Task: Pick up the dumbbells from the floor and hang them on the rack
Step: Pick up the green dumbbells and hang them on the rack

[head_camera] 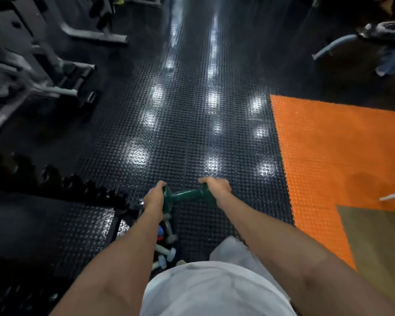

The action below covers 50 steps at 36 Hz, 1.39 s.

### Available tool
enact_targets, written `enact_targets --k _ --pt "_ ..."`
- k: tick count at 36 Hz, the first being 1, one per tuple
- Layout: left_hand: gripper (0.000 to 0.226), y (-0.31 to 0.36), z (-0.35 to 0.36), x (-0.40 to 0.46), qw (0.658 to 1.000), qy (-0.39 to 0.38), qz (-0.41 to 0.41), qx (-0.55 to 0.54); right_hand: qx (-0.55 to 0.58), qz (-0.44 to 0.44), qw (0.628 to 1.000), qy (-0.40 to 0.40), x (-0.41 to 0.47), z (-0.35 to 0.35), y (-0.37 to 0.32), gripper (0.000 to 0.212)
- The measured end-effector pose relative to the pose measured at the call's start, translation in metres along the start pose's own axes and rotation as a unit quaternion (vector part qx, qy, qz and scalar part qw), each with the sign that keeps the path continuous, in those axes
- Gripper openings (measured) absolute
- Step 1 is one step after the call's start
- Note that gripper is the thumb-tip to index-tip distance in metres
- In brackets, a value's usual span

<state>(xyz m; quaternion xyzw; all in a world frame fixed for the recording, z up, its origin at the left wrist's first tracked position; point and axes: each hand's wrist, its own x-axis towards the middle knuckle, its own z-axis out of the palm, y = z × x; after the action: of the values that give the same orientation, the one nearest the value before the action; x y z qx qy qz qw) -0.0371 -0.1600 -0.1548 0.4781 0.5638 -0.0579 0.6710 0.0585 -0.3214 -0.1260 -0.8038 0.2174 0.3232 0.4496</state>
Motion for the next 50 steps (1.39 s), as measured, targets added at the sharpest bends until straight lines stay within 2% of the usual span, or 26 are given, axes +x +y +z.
enact_targets --k 2,4,7,9,12,17,19,21,25,26,29,34,39,44,48,50 --pt "0.039 0.020 0.008 0.016 1.000 0.020 0.003 -0.014 -0.012 -0.001 1.000 -0.015 0.023 0.007 -0.026 0.036" --pt "0.036 0.036 0.014 0.029 0.999 0.033 0.010 -0.025 -0.028 -0.006 0.999 -0.024 0.042 0.013 -0.048 0.040" --pt "0.033 0.059 0.023 0.056 0.996 0.073 0.007 -0.053 -0.075 -0.014 0.996 -0.037 0.079 0.028 -0.091 0.062" --pt "0.034 0.076 0.032 0.078 0.992 0.094 -0.003 -0.080 -0.117 -0.029 0.991 -0.050 0.107 0.040 -0.121 0.068" --pt "0.035 0.105 0.048 0.113 0.982 0.123 -0.016 -0.139 -0.164 -0.057 0.982 -0.078 0.150 0.058 -0.171 0.068" --pt "0.040 0.152 0.069 0.155 0.955 0.170 -0.019 -0.241 -0.268 -0.125 0.946 -0.136 0.204 0.092 -0.251 0.054" --pt "0.042 0.172 0.073 0.163 0.944 0.188 -0.017 -0.271 -0.297 -0.157 0.928 -0.164 0.214 0.104 -0.282 0.057" --pt "0.039 0.191 0.077 0.173 0.921 0.223 -0.021 -0.317 -0.326 -0.179 0.907 -0.197 0.219 0.121 -0.313 0.064" --pt "0.035 0.223 0.073 0.180 0.887 0.267 -0.020 -0.376 -0.322 -0.161 0.906 -0.223 0.216 0.154 -0.359 0.073" --pt "0.038 0.230 0.069 0.184 0.874 0.286 -0.024 -0.392 -0.337 -0.163 0.896 -0.239 0.214 0.166 -0.371 0.074" --pt "0.051 0.245 0.056 0.193 0.853 0.316 -0.033 -0.414 -0.365 -0.183 0.874 -0.262 0.213 0.198 -0.393 0.070" --pt "0.051 0.260 0.028 0.212 0.814 0.380 -0.069 -0.435 -0.421 -0.200 0.831 -0.304 0.206 0.261 -0.421 0.073" --pt "0.034 0.270 -0.002 0.222 0.769 0.418 -0.082 -0.477 -0.474 -0.215 0.773 -0.362 0.191 0.316 -0.437 0.053" --pt "0.030 0.280 -0.016 0.224 0.693 0.468 -0.092 -0.540 -0.515 -0.236 0.722 -0.398 0.169 0.356 -0.445 0.035" --pt "0.034 0.283 -0.019 0.226 0.641 0.492 -0.113 -0.578 -0.561 -0.254 0.667 -0.420 0.158 0.388 -0.444 0.039" --pt "0.032 0.282 -0.019 0.231 0.594 0.507 -0.121 -0.612 -0.583 -0.268 0.632 -0.435 0.153 0.406 -0.442 0.040"
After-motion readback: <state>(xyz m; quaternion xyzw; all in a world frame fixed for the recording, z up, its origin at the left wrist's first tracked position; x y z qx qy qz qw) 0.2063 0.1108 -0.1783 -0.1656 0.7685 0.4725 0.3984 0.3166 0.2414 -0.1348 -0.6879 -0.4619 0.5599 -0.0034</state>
